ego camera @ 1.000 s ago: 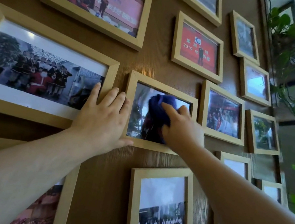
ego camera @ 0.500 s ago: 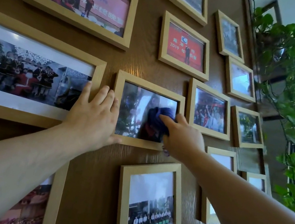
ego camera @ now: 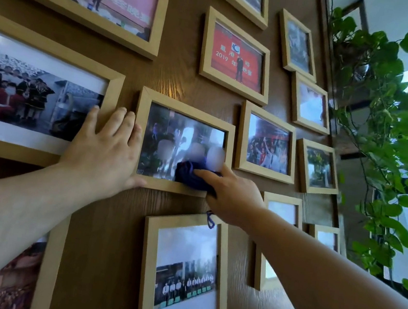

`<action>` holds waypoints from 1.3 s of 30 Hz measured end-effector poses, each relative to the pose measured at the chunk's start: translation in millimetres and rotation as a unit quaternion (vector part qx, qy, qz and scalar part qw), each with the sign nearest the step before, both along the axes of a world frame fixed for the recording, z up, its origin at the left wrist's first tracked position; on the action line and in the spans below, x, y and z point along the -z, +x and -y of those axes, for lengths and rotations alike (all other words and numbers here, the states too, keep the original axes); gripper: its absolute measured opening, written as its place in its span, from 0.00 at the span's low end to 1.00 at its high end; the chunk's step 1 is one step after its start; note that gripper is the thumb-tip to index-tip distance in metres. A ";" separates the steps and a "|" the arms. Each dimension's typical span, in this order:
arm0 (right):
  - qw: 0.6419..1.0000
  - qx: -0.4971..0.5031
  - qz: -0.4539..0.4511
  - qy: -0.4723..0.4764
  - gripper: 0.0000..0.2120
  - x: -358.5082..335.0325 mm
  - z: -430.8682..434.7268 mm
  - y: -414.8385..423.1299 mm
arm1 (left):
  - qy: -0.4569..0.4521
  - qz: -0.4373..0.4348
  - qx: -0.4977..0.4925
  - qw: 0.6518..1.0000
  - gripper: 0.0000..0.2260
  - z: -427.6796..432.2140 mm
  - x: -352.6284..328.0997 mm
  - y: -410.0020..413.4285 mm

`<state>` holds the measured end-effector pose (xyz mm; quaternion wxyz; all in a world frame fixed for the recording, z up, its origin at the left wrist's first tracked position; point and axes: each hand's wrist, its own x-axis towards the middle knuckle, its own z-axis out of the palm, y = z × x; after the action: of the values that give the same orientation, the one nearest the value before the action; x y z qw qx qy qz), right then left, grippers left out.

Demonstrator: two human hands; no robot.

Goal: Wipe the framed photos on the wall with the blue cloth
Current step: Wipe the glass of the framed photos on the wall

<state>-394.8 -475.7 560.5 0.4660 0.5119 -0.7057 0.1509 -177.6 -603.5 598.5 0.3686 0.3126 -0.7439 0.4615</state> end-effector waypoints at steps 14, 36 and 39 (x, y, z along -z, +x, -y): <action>0.995 0.062 -0.035 -0.067 0.26 -2.1 -16.4 -13.7 | -0.058 0.077 0.085 0.992 0.37 -19.7 -2.3 -17.4; 0.954 -0.028 0.136 -0.266 0.25 -71.9 -44.4 -153.7 | -0.058 0.076 0.171 0.981 0.37 -57.8 -54.4 -169.0; 0.954 -0.056 0.124 -0.269 0.26 -85.4 -48.1 -173.7 | -0.054 0.060 0.155 0.985 0.39 -65.8 -60.7 -191.1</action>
<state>-568.4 -427.6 645.9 0.4865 0.3836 -0.6611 0.4232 -368.7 -537.7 659.3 0.4069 0.1449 -0.7778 0.4566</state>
